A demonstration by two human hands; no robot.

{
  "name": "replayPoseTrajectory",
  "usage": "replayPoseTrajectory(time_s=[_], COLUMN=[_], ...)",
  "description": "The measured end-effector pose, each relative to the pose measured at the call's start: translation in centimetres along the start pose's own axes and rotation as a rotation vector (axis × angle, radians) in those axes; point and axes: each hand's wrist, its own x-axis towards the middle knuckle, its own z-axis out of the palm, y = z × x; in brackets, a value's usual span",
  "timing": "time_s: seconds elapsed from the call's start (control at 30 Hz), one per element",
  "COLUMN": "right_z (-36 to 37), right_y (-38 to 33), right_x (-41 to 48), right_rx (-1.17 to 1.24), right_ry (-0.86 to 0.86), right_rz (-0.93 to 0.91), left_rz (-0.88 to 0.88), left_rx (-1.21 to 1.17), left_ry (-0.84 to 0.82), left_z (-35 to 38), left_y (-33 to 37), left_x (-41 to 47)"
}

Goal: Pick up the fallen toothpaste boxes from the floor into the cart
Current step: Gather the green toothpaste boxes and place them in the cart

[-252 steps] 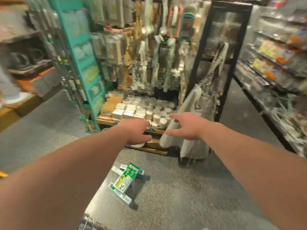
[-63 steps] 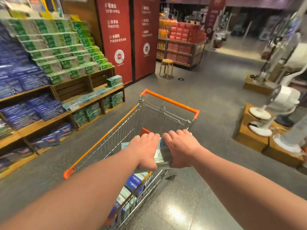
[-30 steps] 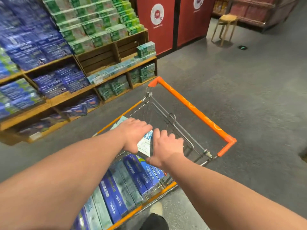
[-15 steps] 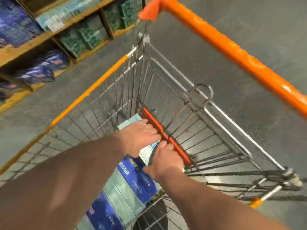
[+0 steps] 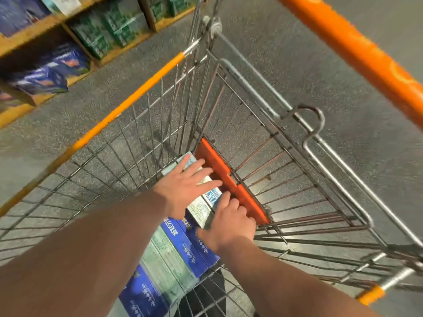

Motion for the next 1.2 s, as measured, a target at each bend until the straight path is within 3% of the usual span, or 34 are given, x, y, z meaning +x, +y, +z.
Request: replayPoseTrajectory(time_s=[0.47,0.63,0.77,1.0,1.2], right_z=[-2.1,-7.3,-12.8,-20.5,-22.5], right_y=[-0.5,-1.1,-2.4,-6.5,-9.7], right_x=[-1.6,-6.1,-9.8,-15.1,-21.8], right_rx=[-0.037,-0.059,-0.145,-0.289,-0.485], right_ry=[0.08,0.136,0.154,0.182,0.183], right_rz=[-0.071,-0.159,-0.299,-0.638,-0.972], left_rz=[-0.074,-0.141,-0.315,-0.706,-1.091], left_rx=[-0.094,-0.287,-0.393,-0.531,-0.669], left_ry=[-0.016,0.103,0.195,0.179,0.295], left_z=[-1.1,-5.7,-10.1,-15.0,-17.3], left_y=[0.8,0.4,-0.2,1.7,8.8], left_x=[-1.6,-7.5,-14.2,-25.5,-34.0])
